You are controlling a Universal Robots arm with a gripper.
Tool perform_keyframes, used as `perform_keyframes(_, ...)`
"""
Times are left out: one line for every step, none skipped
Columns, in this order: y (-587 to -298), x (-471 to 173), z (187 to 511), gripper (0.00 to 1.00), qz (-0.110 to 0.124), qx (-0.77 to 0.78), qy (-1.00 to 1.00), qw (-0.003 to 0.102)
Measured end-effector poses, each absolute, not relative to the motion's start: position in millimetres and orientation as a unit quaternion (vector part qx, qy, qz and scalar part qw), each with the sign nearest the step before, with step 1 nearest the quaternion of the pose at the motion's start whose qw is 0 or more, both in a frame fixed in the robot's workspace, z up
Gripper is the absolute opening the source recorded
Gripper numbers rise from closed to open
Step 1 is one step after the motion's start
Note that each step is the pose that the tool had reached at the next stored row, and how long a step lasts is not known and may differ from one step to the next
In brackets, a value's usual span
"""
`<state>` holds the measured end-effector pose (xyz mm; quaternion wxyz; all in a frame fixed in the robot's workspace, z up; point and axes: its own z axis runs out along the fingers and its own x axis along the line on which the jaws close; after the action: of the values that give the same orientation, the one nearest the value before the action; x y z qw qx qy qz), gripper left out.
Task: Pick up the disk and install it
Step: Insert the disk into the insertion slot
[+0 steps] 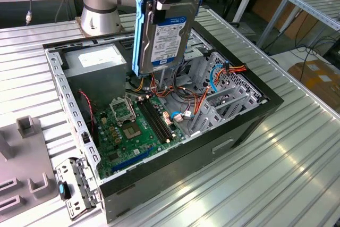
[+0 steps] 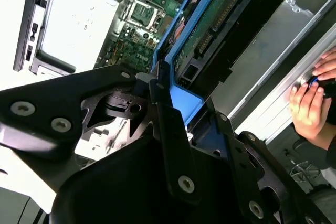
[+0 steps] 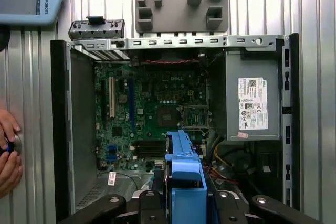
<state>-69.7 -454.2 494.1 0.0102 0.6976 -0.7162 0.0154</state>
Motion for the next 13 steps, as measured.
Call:
perform_keyframes(-454, -65, 494, 0.37, 0.015, 0.698, -0.716, 0.01)
perform_keyframes(-454, -61, 494, 0.37, 0.015, 0.698, -0.716, 0.01)
perform_keyframes(-454, -53, 494, 0.37, 0.015, 0.698, -0.716, 0.01)
perform_keyframes(-454, -48, 494, 0.37, 0.015, 0.698, -0.716, 0.01)
perform_keyframes(-454, -45, 494, 0.37, 0.015, 0.698, -0.716, 0.01)
perform_keyframes(-454, -41, 494, 0.37, 0.016, 0.698, -0.716, 0.01)
perform_keyframes(-454, -38, 494, 0.37, 0.016, 0.698, -0.716, 0.01)
perform_keyframes(-454, -35, 494, 0.37, 0.016, 0.698, -0.716, 0.01)
perform_keyframes(-454, -34, 494, 0.37, 0.016, 0.698, -0.716, 0.011)
perform_keyframes(-454, -33, 494, 0.37, 0.016, 0.698, -0.716, 0.011)
perform_keyframes(-454, -33, 494, 0.37, 0.017, 0.698, -0.716, 0.011)
perform_keyframes(-454, -33, 494, 0.37, 0.017, 0.698, -0.716, 0.011)
perform_keyframes(-454, -33, 494, 0.37, 0.017, 0.698, -0.716, 0.011)
